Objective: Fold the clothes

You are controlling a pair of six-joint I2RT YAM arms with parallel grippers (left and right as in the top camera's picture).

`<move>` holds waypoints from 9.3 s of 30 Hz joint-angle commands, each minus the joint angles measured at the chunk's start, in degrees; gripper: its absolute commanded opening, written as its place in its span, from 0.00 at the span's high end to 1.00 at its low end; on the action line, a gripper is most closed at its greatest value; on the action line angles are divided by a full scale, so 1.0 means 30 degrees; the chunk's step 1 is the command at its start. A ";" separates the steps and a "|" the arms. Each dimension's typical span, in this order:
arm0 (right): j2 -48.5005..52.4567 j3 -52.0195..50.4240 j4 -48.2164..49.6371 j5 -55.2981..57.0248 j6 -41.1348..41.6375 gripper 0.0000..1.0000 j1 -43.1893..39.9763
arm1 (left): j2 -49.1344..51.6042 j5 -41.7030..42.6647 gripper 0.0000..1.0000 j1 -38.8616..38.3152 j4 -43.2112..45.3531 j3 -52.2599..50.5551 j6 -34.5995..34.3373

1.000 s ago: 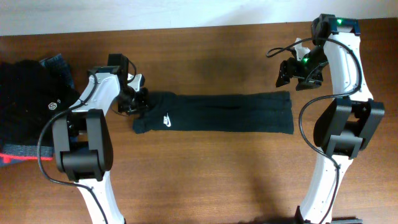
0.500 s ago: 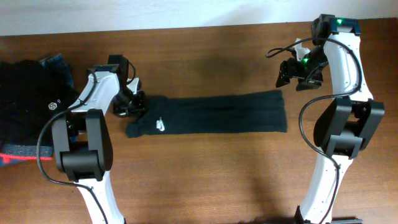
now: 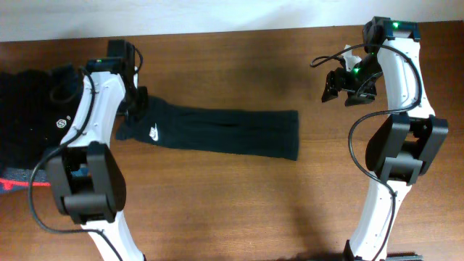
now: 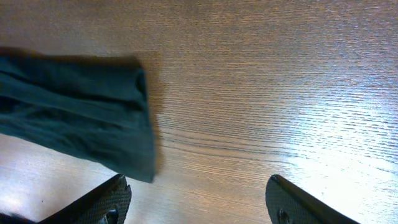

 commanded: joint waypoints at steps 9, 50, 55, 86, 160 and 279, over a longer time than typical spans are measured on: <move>-0.0401 0.0277 -0.0605 0.0168 -0.0175 0.25 -0.0022 | -0.0670 0.0197 1.00 -0.3053 -0.1362 0.0466 -0.0204; -0.0401 0.0277 -0.1362 -0.1530 -0.1399 0.25 0.0022 | 0.1158 0.1413 0.84 -0.7839 0.0794 0.1035 -0.0685; -0.0401 0.0277 -0.1377 -0.2047 -0.1807 0.23 0.0080 | 0.1158 0.1909 0.84 -0.6841 0.1013 0.1246 -0.0692; -0.0350 -1.0331 0.6630 -0.6834 -0.0146 0.17 0.2790 | 0.1603 0.3300 0.83 -0.4364 0.1413 0.1158 -0.0678; -0.4692 -0.7774 0.5581 -0.1763 0.3643 0.96 -0.1362 | 0.1610 0.3300 0.82 -0.4393 0.0576 0.1158 -0.0678; -0.3184 -0.5588 0.3126 0.0612 0.1020 0.86 0.2331 | 0.4073 0.7781 0.29 -0.6127 -0.0342 0.6237 0.3191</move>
